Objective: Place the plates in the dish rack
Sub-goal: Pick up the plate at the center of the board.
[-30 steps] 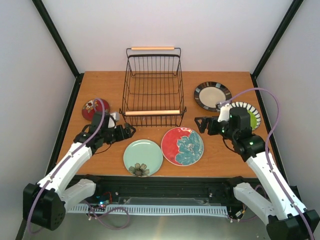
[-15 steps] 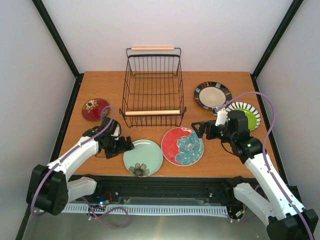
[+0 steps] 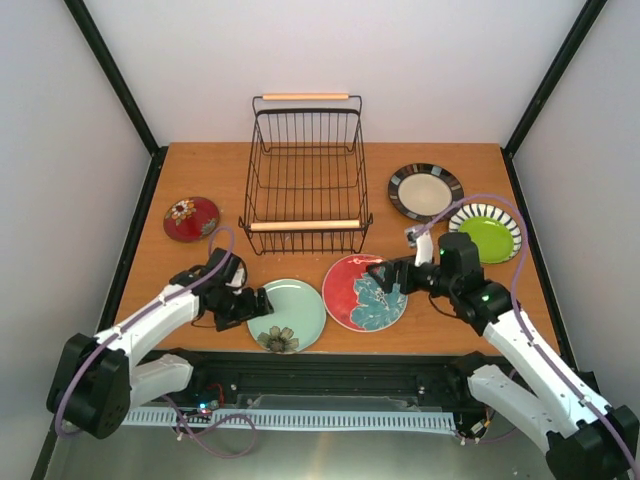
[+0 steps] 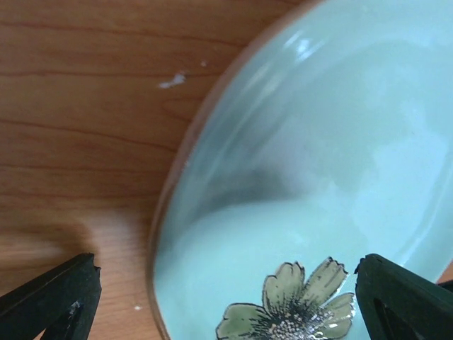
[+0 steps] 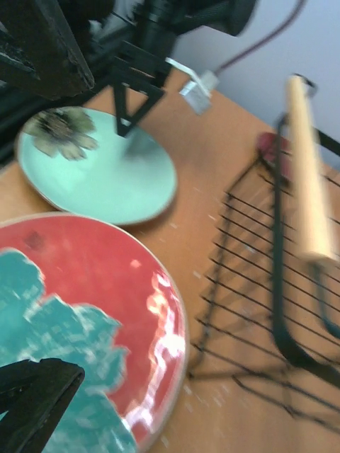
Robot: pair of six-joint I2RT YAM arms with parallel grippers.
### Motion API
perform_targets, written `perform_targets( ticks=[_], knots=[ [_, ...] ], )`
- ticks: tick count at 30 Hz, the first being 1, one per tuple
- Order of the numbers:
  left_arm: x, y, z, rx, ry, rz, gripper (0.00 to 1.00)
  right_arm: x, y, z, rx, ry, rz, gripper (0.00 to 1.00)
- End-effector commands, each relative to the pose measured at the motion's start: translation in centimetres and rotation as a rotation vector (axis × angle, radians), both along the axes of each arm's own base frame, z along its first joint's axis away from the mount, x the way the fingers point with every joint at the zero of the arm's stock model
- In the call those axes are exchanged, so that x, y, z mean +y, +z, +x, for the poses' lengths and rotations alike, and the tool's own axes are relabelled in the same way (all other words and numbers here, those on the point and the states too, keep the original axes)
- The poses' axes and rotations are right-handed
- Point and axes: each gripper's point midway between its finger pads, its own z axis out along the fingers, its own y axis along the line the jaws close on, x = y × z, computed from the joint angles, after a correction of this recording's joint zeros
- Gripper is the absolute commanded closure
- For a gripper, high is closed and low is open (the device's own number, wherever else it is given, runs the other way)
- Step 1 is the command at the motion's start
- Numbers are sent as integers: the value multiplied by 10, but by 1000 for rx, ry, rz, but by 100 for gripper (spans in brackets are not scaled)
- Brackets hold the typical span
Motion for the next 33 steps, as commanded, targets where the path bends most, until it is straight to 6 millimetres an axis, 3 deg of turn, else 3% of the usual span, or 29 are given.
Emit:
perform_targets(
  ticks=[1, 9, 15, 25, 33],
  knots=[
    [-13, 9, 0, -24, 39, -70, 0, 23, -19, -32, 108, 58, 25, 0],
    [-13, 12, 2, -59, 92, -99, 1, 72, -53, -88, 375, 78, 80, 2],
    [-12, 1, -11, -21, 90, -112, 7, 81, -65, -92, 440, 1, 90, 1],
    [-9, 6, -13, -63, 144, -147, 7, 81, -118, -111, 628, -160, 141, 9],
    [-11, 9, -11, -91, 130, -161, 5, 129, -116, -112, 629, -232, 168, 11]
  ],
)
